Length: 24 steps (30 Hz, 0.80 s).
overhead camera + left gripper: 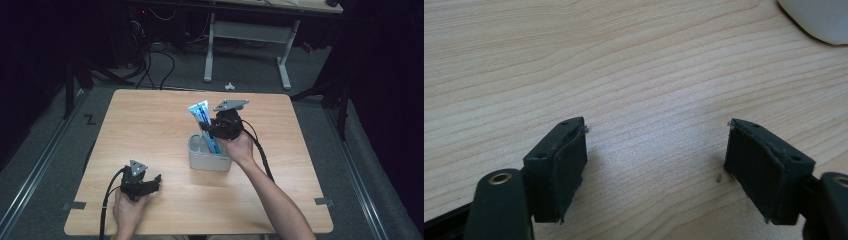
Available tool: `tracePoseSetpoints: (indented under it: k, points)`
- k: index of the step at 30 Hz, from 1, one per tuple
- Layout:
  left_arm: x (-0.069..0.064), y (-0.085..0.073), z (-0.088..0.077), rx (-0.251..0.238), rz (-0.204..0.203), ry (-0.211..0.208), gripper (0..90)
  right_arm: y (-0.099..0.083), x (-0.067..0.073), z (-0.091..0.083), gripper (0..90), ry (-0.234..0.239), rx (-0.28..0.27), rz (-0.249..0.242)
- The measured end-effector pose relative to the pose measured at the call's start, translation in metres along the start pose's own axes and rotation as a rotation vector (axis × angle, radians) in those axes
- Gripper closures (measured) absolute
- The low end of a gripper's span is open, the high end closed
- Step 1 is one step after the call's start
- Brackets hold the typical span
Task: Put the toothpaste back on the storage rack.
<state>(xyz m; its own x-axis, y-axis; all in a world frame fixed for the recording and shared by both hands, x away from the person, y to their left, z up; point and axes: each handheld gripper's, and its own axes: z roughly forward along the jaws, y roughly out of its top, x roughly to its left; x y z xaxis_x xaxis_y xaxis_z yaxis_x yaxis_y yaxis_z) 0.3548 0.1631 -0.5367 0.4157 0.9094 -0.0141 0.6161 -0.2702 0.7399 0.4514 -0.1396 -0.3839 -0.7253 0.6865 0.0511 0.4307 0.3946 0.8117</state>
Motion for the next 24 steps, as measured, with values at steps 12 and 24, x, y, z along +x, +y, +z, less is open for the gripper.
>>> tracePoseSetpoints:
  k: [12,24]
  points:
    - [0.0,0.0,0.0,0.002,0.002,0.0,25.2,-0.005,-0.003,0.0,73.5,-0.003,0.015,0.008]
    - [0.0,0.0,0.0,0.001,0.002,0.0,25.2,-0.011,-0.005,0.001,73.5,0.0,0.024,0.016]
